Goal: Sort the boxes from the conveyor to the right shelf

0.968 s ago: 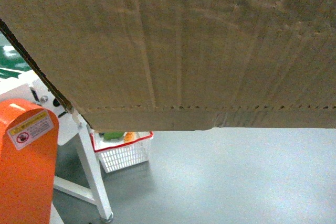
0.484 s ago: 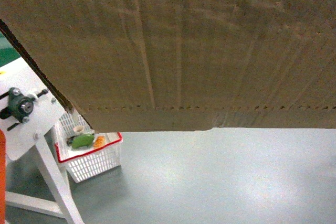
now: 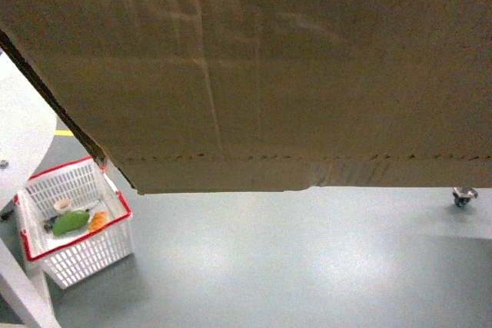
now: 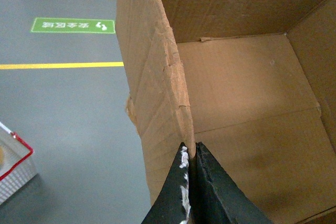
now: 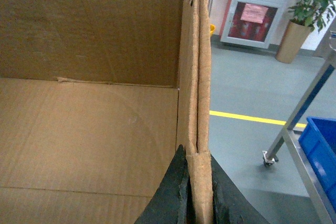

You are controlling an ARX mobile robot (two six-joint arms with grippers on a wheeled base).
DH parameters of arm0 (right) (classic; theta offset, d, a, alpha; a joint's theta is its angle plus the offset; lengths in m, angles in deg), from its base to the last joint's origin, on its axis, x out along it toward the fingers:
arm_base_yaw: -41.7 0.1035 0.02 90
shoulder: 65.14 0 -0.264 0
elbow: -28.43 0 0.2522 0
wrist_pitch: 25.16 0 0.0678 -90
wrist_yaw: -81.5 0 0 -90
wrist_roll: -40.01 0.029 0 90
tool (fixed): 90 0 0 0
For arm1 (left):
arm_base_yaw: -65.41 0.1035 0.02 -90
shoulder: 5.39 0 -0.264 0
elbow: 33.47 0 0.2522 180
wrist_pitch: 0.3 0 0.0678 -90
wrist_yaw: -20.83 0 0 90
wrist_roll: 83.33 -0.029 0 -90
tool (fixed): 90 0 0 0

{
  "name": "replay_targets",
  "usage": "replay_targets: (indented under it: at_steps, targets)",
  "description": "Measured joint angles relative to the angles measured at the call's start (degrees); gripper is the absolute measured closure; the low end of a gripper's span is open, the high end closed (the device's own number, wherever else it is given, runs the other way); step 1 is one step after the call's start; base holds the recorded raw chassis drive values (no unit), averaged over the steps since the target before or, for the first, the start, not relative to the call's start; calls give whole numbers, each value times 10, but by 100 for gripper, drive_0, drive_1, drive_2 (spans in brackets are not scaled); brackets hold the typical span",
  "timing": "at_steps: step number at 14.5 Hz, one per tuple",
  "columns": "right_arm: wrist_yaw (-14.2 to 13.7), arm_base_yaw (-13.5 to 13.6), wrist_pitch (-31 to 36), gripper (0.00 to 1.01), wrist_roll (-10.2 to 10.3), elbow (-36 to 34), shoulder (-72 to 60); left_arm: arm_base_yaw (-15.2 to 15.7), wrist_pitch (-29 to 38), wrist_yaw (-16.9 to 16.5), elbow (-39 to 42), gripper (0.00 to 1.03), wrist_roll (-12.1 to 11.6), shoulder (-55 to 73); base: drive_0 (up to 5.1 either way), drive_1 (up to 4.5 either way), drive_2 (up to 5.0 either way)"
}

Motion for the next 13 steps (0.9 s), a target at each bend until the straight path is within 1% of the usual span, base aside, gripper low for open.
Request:
replay_targets:
  at_steps: [13]
  targets:
    - [0,0,0,98,0,0,0,-1,0,0,0,101,0,0,-160,-160,-160]
